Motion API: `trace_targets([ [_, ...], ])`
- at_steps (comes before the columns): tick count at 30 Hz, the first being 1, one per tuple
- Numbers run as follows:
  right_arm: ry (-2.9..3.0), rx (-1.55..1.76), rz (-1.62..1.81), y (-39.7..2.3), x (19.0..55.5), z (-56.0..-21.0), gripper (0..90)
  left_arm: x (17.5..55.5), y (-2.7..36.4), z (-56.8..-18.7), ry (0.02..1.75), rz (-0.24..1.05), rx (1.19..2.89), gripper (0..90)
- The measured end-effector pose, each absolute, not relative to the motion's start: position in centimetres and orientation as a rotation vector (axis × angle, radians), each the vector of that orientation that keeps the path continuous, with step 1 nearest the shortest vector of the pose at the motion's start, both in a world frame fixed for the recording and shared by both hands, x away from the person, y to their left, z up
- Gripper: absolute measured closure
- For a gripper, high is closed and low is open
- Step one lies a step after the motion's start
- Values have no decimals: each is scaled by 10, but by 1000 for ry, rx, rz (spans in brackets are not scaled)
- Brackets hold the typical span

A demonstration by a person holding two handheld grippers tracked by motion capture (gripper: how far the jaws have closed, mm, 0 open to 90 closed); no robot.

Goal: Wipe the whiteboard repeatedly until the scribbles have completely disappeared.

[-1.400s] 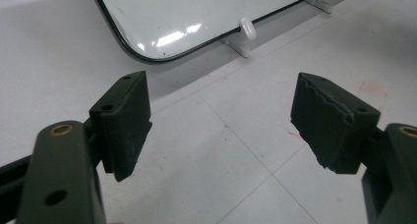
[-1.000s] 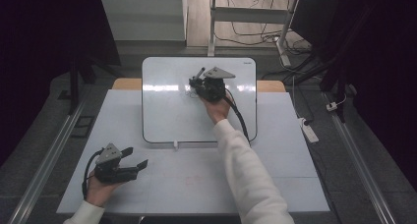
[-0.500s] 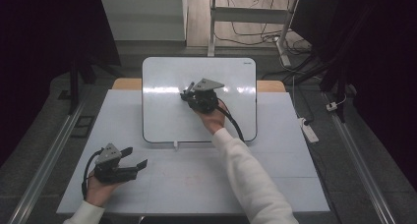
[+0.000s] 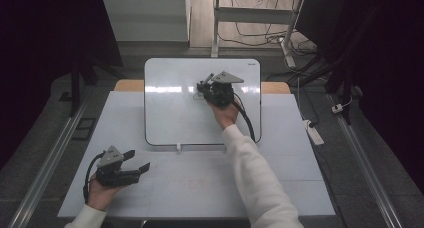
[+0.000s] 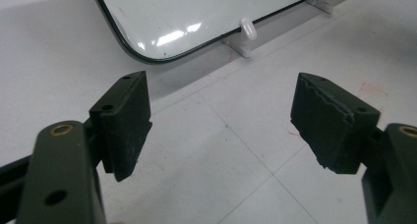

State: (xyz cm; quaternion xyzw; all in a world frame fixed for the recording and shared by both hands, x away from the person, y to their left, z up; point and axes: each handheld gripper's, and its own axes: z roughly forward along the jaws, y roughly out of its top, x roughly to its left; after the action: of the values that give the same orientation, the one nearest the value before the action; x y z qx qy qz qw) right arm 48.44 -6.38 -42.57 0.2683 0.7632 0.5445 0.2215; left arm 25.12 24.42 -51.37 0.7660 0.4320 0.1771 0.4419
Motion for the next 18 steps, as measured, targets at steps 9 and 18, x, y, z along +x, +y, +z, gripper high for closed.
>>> trace_targets([
  [9, 2073, 759, 1507, -72, 487, -425, 770, 250, 243, -513, 1072, 442, 1902, 238],
  [18, 2093, 696, 1446, -63, 483, -423, 770, 251, 244, -514, 1077, 442, 1902, 238],
])
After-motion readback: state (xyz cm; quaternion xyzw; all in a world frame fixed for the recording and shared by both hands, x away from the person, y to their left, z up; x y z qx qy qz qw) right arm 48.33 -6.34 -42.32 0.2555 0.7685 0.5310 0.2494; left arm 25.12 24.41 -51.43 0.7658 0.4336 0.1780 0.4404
